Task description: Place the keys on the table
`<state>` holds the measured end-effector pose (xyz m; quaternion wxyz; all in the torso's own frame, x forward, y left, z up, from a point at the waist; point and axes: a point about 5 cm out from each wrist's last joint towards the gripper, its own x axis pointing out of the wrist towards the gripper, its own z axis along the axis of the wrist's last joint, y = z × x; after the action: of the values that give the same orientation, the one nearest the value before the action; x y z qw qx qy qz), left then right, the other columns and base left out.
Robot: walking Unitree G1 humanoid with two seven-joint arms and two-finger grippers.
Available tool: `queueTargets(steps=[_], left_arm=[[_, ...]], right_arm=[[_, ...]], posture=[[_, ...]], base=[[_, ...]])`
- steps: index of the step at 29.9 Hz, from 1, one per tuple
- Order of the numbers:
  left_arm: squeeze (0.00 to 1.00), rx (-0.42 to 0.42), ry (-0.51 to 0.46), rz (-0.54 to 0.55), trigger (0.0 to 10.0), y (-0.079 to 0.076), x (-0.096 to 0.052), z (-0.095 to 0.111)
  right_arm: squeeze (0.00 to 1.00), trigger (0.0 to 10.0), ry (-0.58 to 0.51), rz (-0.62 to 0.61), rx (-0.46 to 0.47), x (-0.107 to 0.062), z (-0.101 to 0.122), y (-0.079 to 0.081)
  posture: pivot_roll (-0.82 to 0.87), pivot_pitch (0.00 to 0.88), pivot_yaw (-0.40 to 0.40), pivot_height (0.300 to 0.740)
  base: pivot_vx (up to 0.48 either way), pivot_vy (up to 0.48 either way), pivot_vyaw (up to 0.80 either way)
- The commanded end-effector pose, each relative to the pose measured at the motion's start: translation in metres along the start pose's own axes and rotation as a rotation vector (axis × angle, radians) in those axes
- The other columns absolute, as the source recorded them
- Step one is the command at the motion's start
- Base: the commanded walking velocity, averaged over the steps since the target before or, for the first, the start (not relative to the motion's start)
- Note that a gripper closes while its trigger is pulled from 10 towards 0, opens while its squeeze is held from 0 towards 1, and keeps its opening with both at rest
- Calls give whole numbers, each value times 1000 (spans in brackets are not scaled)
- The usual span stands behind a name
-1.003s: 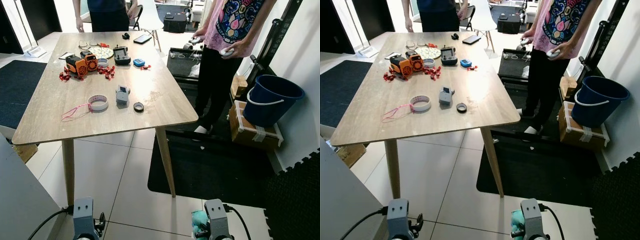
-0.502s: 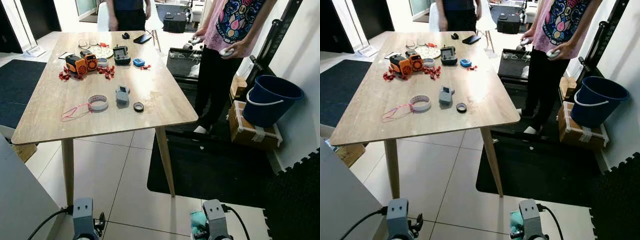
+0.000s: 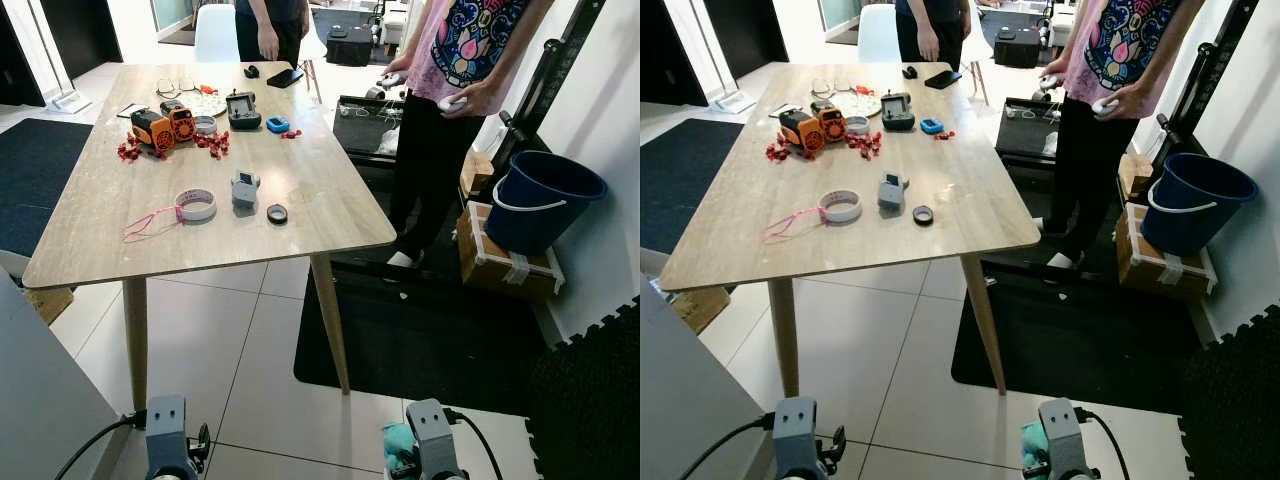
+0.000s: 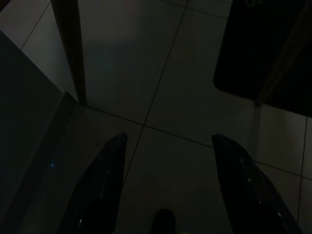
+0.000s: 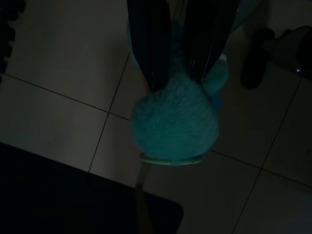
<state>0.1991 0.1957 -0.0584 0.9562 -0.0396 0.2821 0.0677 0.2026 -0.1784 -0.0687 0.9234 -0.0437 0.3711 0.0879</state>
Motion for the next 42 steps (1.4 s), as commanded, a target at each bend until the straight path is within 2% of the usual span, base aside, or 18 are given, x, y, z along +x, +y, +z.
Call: queueTargets(steps=[1,42], left_arm=[[0,-14,20,-5,10000,-5,-2,-6],[0,-20,4,9,10000,-6,-1,-4]], right_arm=[[0,10000,11,-8,11,-1,-3,-2],[0,10000,12,32,-61,0,0,2]], posture=[[41,41,-46,740],[46,51,-61,740]], base=[[0,0,0],[0,0,0]])
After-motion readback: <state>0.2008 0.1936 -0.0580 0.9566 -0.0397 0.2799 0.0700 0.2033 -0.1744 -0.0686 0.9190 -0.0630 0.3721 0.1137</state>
